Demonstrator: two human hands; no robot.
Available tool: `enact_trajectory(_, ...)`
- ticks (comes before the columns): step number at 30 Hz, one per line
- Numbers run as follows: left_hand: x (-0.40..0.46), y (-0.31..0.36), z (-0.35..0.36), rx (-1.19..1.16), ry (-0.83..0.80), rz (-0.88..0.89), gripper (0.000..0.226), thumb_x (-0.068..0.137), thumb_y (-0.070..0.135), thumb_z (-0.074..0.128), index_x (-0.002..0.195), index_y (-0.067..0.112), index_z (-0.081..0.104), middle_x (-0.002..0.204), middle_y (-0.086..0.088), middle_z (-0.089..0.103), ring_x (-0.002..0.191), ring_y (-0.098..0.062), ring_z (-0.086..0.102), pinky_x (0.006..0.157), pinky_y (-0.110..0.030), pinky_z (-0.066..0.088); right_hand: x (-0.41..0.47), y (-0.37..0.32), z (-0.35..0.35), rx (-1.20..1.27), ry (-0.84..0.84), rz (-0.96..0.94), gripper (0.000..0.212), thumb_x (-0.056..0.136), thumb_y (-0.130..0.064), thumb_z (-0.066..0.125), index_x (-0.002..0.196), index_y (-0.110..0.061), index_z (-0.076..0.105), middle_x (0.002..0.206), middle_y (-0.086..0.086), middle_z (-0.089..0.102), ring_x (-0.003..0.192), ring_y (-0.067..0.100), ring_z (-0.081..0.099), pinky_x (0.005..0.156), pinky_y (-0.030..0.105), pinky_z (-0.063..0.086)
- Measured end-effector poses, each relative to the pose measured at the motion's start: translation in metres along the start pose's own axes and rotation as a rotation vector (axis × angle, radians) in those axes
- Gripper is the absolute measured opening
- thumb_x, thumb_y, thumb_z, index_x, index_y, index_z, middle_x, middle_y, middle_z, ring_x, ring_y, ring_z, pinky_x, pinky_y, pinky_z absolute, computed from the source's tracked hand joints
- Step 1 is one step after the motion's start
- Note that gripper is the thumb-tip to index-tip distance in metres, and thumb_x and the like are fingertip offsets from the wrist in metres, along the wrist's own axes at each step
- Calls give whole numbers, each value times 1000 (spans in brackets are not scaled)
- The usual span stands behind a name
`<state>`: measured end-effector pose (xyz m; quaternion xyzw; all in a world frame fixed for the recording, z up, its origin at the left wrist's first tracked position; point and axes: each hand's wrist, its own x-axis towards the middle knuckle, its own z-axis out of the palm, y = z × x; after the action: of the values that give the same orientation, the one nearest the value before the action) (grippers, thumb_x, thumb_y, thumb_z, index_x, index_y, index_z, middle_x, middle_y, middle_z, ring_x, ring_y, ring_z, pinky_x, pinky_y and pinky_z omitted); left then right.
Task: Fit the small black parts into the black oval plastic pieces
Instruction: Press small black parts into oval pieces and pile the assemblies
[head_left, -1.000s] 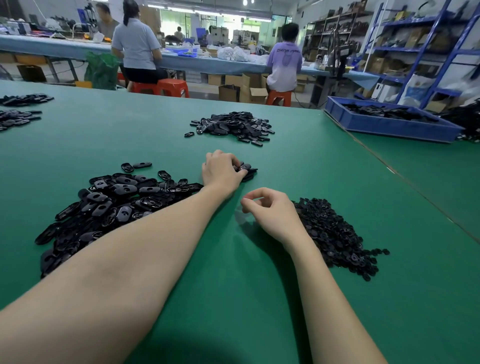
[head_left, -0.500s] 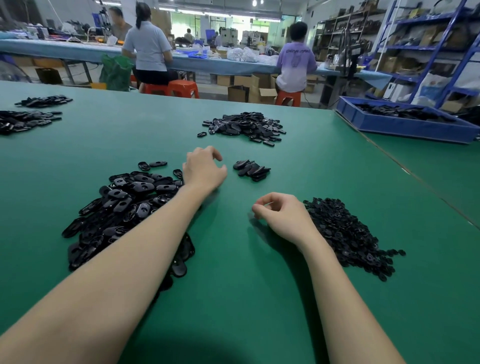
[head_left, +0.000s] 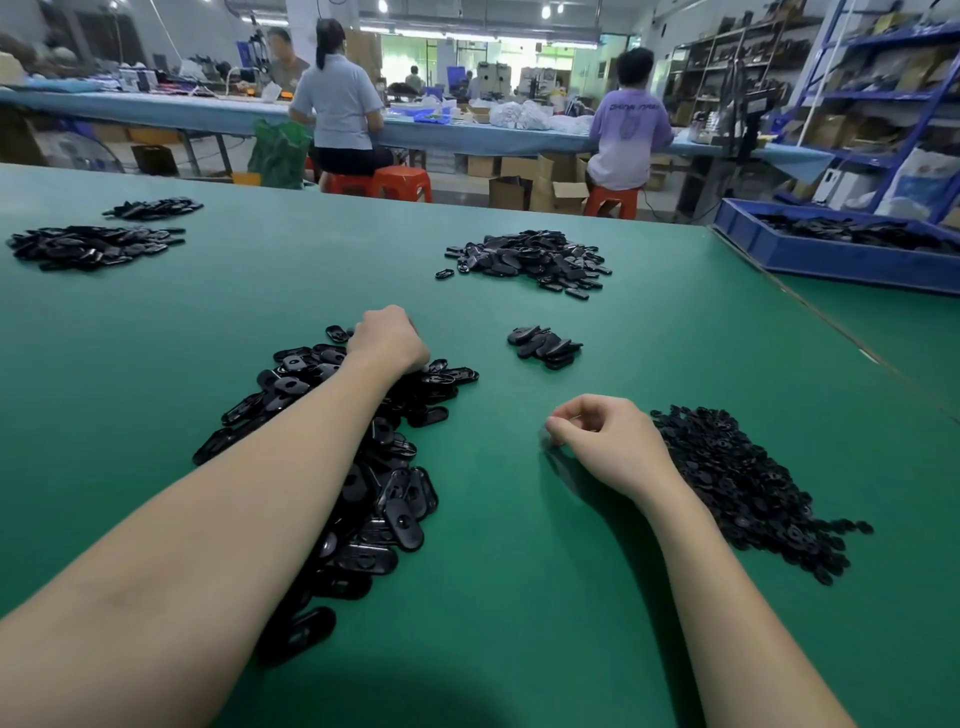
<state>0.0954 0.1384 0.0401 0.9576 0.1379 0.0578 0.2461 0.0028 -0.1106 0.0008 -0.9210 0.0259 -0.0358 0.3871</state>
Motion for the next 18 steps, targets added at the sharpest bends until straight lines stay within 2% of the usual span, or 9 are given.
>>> enact_trajectory(5, -3, -3, -1, -32, 82, 76, 28, 85, 1, 59, 105, 14, 73, 114, -12, 69, 105, -32, 64, 92, -38, 54, -1, -1, -1, -2, 9, -2, 11, 86, -43, 69, 80, -34, 72, 79, -18, 74, 81, 6, 66, 74, 29, 50)
enact_trajectory(10, -10, -1, 3, -134, 204, 198, 23, 91, 9, 56, 105, 12, 74, 107, -11, 73, 103, -30, 66, 93, -40, 54, -1, -3, 0, -14, 7, 1, 9, 86, -42, 68, 82, -35, 72, 81, -18, 75, 83, 5, 67, 76, 30, 51)
enact_trajectory(13, -28, 16, 4, -331, 247, 264, 17, 91, 12, 60, 98, 15, 76, 92, -2, 75, 87, -19, 70, 88, -29, 55, -2, -3, -1, -20, 10, -1, 9, 86, -41, 68, 82, -34, 72, 81, -19, 75, 84, 6, 67, 78, 31, 52)
enact_trajectory(16, -58, 37, 19, -653, 151, 244, 16, 89, 12, 63, 85, 24, 73, 73, 6, 73, 66, -4, 69, 69, -16, 51, -2, -5, -1, -12, -7, -5, 9, 87, -40, 68, 83, -33, 72, 83, -16, 75, 85, 8, 67, 81, 32, 53)
enact_trajectory(18, -80, 48, 36, -881, -5, 208, 20, 90, 9, 64, 81, 25, 72, 68, 3, 73, 62, -6, 70, 65, -22, 56, -2, -6, -3, 5, -3, -12, 9, 86, -38, 69, 82, -31, 73, 82, -12, 76, 85, 10, 68, 81, 32, 54)
